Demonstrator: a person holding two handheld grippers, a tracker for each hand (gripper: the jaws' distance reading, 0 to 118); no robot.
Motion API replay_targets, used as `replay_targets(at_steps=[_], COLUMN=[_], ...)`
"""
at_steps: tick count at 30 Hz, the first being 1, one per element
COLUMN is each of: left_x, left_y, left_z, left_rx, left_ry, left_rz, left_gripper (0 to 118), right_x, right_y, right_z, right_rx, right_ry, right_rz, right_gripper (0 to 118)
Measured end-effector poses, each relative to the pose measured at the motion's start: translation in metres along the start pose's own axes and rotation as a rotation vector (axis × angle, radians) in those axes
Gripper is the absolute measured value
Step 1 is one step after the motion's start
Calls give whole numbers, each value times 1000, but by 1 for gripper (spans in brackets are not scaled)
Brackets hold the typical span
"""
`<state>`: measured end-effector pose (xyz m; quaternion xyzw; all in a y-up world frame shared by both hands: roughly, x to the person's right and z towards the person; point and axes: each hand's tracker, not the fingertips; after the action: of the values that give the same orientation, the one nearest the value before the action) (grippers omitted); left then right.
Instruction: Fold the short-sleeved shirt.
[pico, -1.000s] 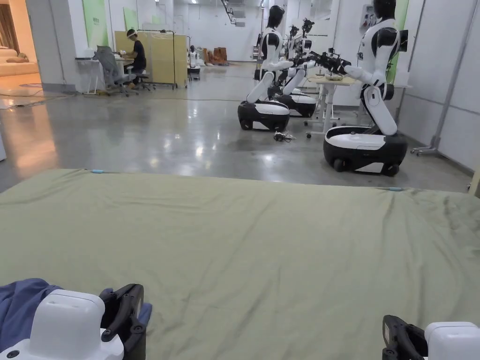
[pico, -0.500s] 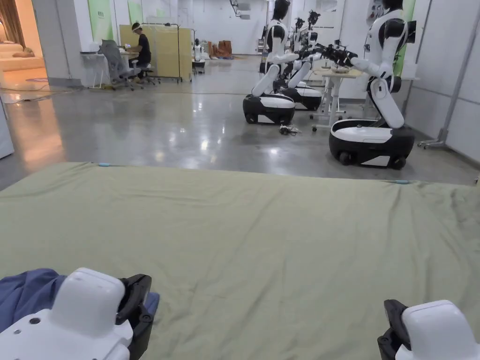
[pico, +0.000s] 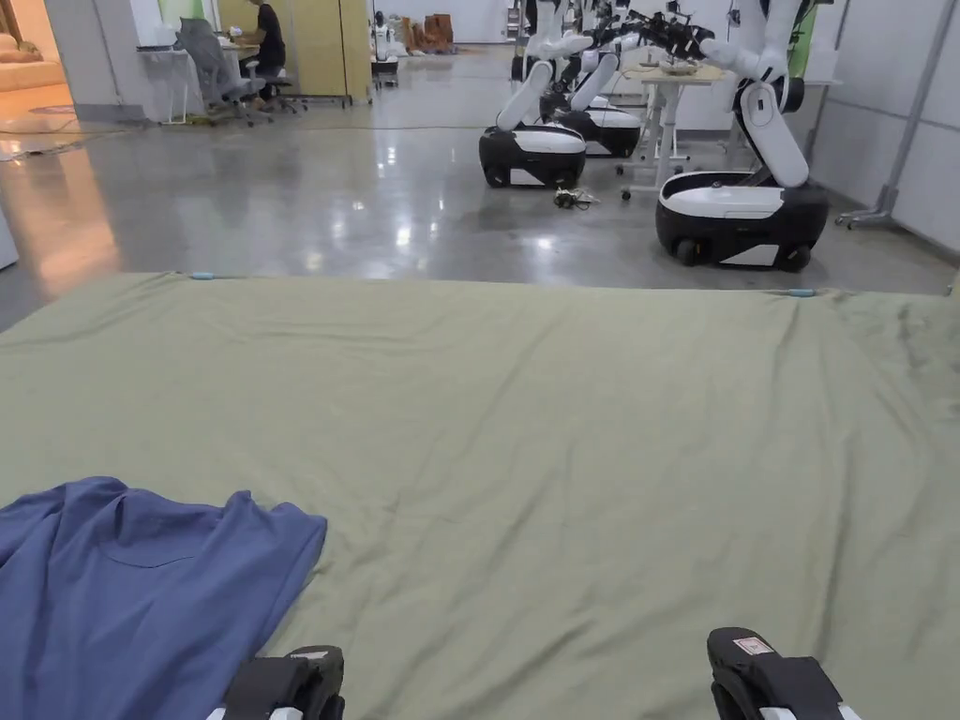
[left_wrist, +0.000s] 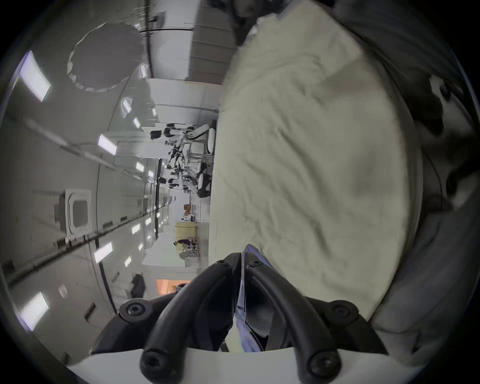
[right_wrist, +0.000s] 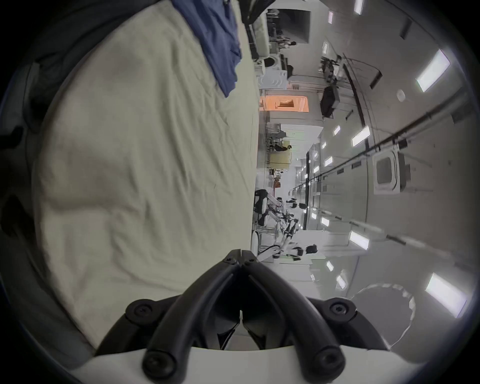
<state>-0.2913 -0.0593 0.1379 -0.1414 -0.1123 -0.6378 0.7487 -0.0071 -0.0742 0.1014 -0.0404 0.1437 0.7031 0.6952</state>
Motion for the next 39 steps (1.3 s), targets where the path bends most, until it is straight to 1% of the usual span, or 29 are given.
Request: replay_targets(at_steps=[1, 3, 4, 6, 7, 8, 9, 10, 11, 12, 13, 16, 21, 23, 28, 39], left_x=[-10, -39, -56, -81, -85, -82, -77, -73, -71, -72, -73, -78, -80, -80, -83, -91], left_y=[0, -2, -5, -20, -33, -47, -56, -60, -60, -54, -50, -48, -38, -37, -36, -34], left_z=[1, 6, 9, 17, 22, 26, 26, 23, 23, 22, 20, 19, 20, 20, 17, 14], left_rx=[-4, 14, 31, 99, 155, 251, 323, 342, 287, 235, 239, 277, 271, 268, 270, 262], left_ry=[23, 66, 74, 77, 71, 29, -55, -114, -49, 3, -12, -42, -24, -14, -16, -10], left_rz=[80, 340, 527, 930, 1196, 1455, 1613, 1668, 1639, 1591, 1557, 1571, 1517, 1519, 1546, 1511], left_gripper=[5, 5, 5, 5, 5, 5, 5, 5, 5, 5, 5, 5, 5, 5, 5, 5], right_x=[10, 38, 53, 76, 83, 85, 82, 79, 77, 75, 75, 77, 79, 78, 77, 82], right_y=[2, 0, -6, -23, -34, -45, -51, -56, -56, -54, -54, -48, -40, -39, -36, -30], right_z=[2, 5, 6, 6, 6, 4, 3, 2, 2, 1, -1, -1, 0, 1, 0, -2], right_rx=[1, 8, 8, 1, 8, 16, 19, 9, -6, -11, -13, -12, -6, -13, -8, -24], right_ry=[-2, 8, 9, 20, 74, 108, 101, 90, 62, 63, 83, 84, 76, 65, 65, 46], right_rz=[-117, -466, -673, -1055, -1279, -1469, -1567, -1620, -1619, -1619, -1613, -1613, -1595, -1579, -1584, -1574], right_gripper=[0, 0, 0, 0, 0, 0, 0, 0, 0, 0, 0, 0, 0, 0, 0, 0])
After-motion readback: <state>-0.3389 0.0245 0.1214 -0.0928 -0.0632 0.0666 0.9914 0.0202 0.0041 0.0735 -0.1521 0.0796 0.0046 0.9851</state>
